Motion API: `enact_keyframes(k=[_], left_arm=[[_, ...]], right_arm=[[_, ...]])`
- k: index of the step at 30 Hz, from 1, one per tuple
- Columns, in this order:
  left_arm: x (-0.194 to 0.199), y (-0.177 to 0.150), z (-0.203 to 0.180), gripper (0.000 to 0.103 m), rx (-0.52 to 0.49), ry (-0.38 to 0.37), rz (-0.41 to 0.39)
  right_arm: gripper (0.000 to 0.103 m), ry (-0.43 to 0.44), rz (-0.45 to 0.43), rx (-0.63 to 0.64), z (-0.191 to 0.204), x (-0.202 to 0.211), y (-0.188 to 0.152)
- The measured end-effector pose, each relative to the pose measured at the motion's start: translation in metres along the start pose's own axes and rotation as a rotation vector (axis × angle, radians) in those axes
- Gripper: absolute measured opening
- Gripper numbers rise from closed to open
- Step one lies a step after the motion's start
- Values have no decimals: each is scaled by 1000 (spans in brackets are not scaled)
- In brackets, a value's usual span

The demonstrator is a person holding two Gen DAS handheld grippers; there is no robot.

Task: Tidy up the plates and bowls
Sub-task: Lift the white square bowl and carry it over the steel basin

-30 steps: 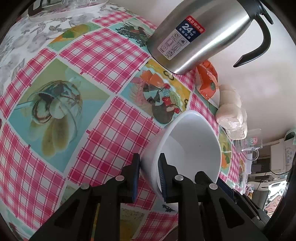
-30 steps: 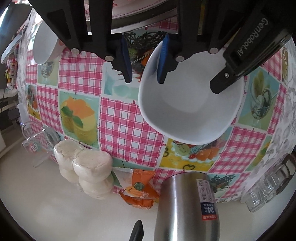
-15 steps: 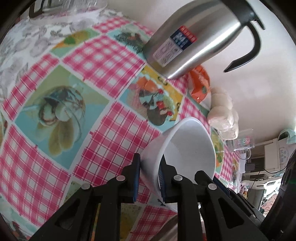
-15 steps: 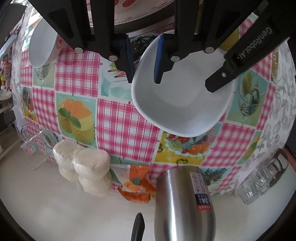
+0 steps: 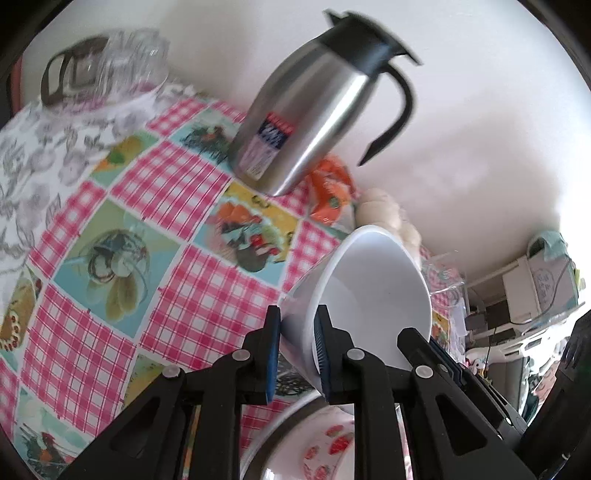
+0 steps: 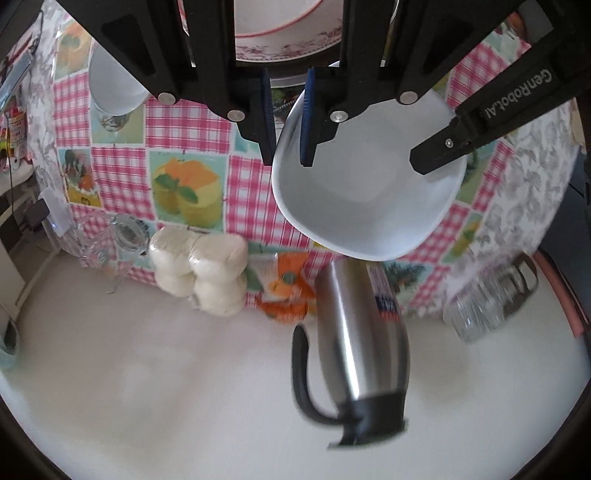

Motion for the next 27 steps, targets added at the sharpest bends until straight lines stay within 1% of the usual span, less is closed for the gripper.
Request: enact_keyframes(k=[5, 11, 15, 20, 27], left_arm=[[18, -2, -22, 19, -39, -16, -32], [36, -12, -49, 19, -98, -31, -55], [42, -21, -68, 19, -143, -24, -60], [38, -28, -85, 19, -175, -54, -42], [31, -45, -106, 19, -252, 3, -17]], right_arm=[[14, 74, -60, -75, -19, 29, 2], [14, 139, -119, -155, -46, 61, -11], [15, 160, -136, -194, -64, 72, -21], [15, 197, -132, -240, -88, 82, -29], [15, 192, -151, -272, -106, 92, -38]])
Point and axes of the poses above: each gripper's, at about its wrist camera, not at the fingertips, and x roughly against the way its jaws point, z to its left, y to its top, the point moved 6 cm from there along -x, roughly the way its jaws point, and after that the axes turned 10 degrees about -x, right-handed, at the moved point
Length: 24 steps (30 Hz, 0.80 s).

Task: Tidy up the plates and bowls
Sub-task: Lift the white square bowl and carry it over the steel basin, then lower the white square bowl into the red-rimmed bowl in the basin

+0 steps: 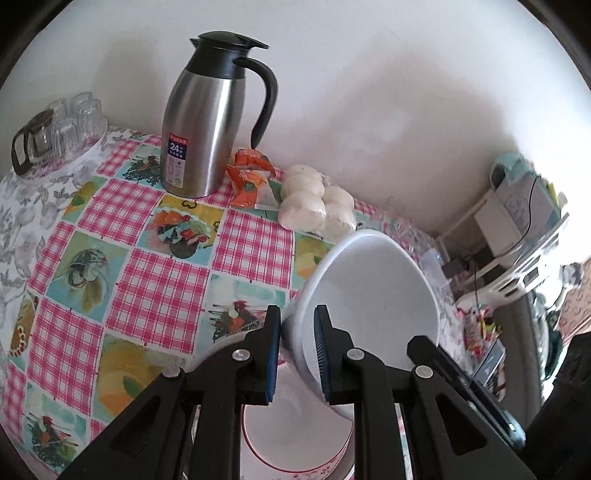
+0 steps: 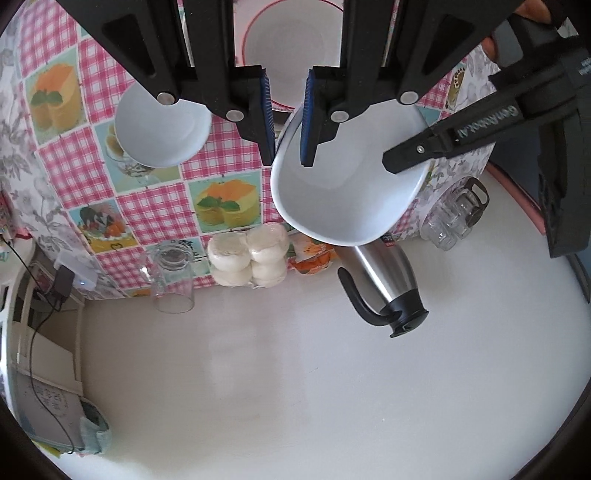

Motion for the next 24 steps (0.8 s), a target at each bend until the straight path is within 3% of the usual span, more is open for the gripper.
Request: enact_keyframes(k=[24], left_arm=[[0, -45, 9, 19, 5, 34, 61]], right_arm=[[16, 31, 91, -24, -14, 5, -48]])
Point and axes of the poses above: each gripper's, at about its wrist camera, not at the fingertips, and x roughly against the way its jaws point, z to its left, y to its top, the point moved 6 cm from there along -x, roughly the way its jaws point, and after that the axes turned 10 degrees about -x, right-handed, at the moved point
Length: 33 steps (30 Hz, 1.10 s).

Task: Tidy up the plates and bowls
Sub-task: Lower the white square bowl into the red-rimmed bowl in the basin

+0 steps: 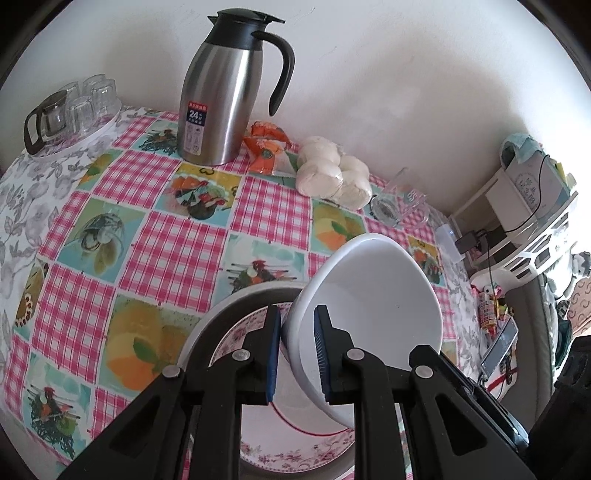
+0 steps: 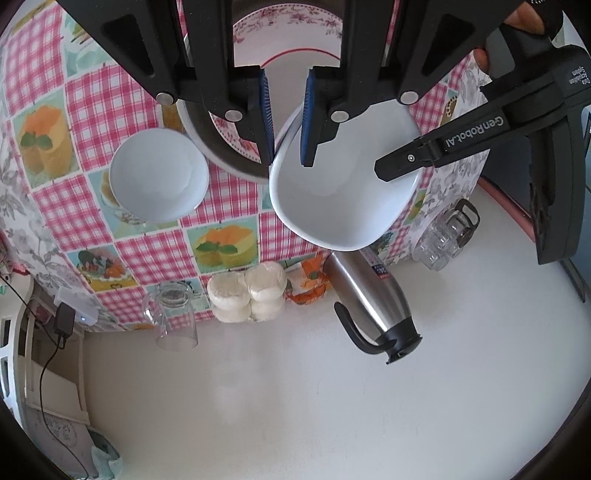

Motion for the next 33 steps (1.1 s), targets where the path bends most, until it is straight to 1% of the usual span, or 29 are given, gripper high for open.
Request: enact_keyframes(k=[13, 25, 33], left_arm=[[-4, -11, 1, 19, -4, 23, 30], [-8, -13, -3, 19, -12, 30, 55], [-15, -17, -3, 19, -15, 38, 86]], right_arm=[[17, -14, 37, -2, -4, -5, -9], [18, -41, 63, -14, -9, -11, -13], [18, -54, 86, -20, -11, -16, -16]])
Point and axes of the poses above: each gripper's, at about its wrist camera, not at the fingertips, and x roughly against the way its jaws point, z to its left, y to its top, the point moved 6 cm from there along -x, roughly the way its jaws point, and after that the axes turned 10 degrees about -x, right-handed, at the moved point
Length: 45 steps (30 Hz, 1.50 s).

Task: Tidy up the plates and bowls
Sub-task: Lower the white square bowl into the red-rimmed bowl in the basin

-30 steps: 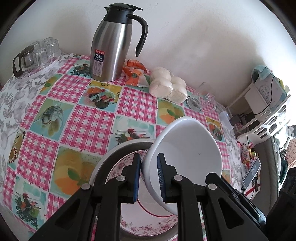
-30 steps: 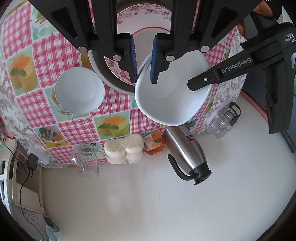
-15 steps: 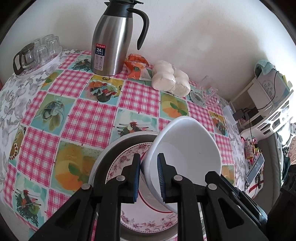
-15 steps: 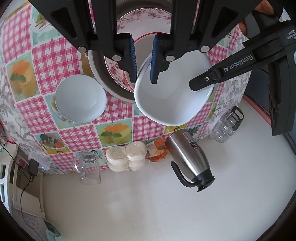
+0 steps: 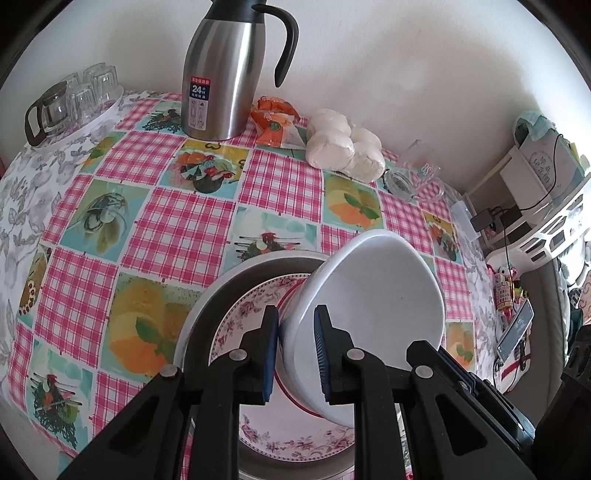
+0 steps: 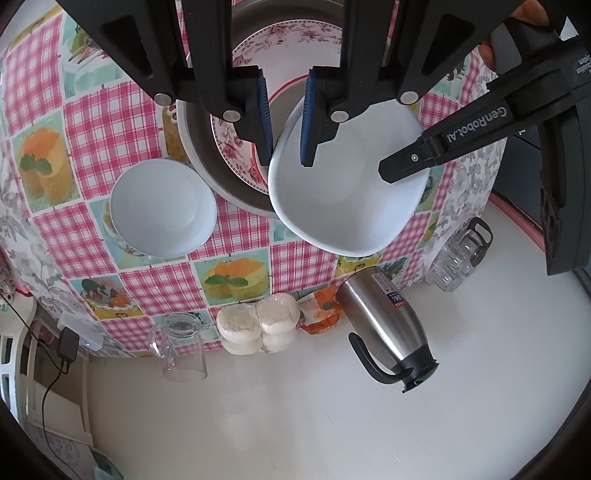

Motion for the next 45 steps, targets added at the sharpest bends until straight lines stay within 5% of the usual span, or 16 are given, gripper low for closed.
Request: enact_keyframes(k=[45], left_arm=[[-10, -10, -5, 25, -34, 44, 62]], right_arm=[[21, -27, 59, -9, -5, -10, -8]])
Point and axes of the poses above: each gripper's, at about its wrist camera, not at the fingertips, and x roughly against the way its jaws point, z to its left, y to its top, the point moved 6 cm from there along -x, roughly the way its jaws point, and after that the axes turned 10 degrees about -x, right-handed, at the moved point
